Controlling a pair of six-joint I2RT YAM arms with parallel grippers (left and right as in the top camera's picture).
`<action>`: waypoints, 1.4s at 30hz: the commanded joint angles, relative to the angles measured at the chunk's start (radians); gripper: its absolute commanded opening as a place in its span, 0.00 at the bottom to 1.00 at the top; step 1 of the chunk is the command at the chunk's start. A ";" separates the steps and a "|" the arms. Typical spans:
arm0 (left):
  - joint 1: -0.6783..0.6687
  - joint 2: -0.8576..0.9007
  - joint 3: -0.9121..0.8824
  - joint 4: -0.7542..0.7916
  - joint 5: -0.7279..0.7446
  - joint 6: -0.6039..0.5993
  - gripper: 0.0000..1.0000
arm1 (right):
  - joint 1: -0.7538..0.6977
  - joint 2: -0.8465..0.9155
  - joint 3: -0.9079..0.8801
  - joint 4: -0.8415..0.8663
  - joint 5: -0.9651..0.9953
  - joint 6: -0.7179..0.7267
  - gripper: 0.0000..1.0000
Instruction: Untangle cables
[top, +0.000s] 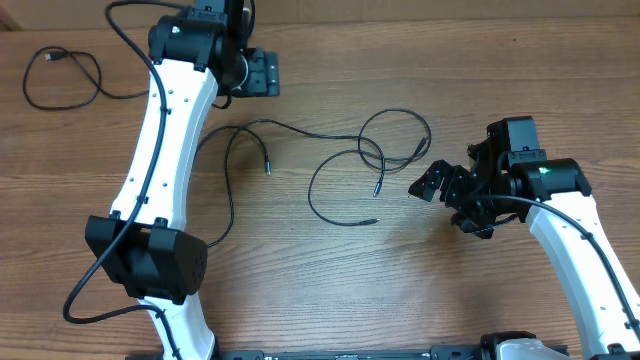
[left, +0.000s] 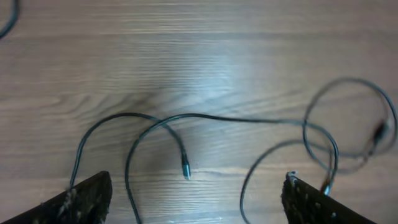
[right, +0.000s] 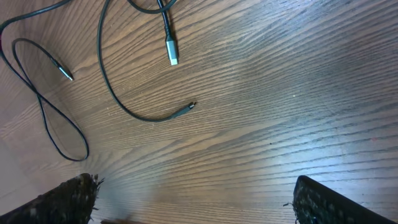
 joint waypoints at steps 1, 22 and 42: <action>-0.012 -0.008 -0.005 -0.003 0.077 0.239 0.89 | 0.006 -0.001 -0.004 0.003 0.005 0.003 1.00; -0.010 0.335 -0.005 0.008 -0.096 0.615 0.74 | 0.006 -0.001 -0.004 0.000 0.005 0.003 1.00; 0.031 0.429 0.025 -0.007 -0.105 0.566 0.04 | 0.006 -0.001 -0.004 0.015 0.005 0.003 1.00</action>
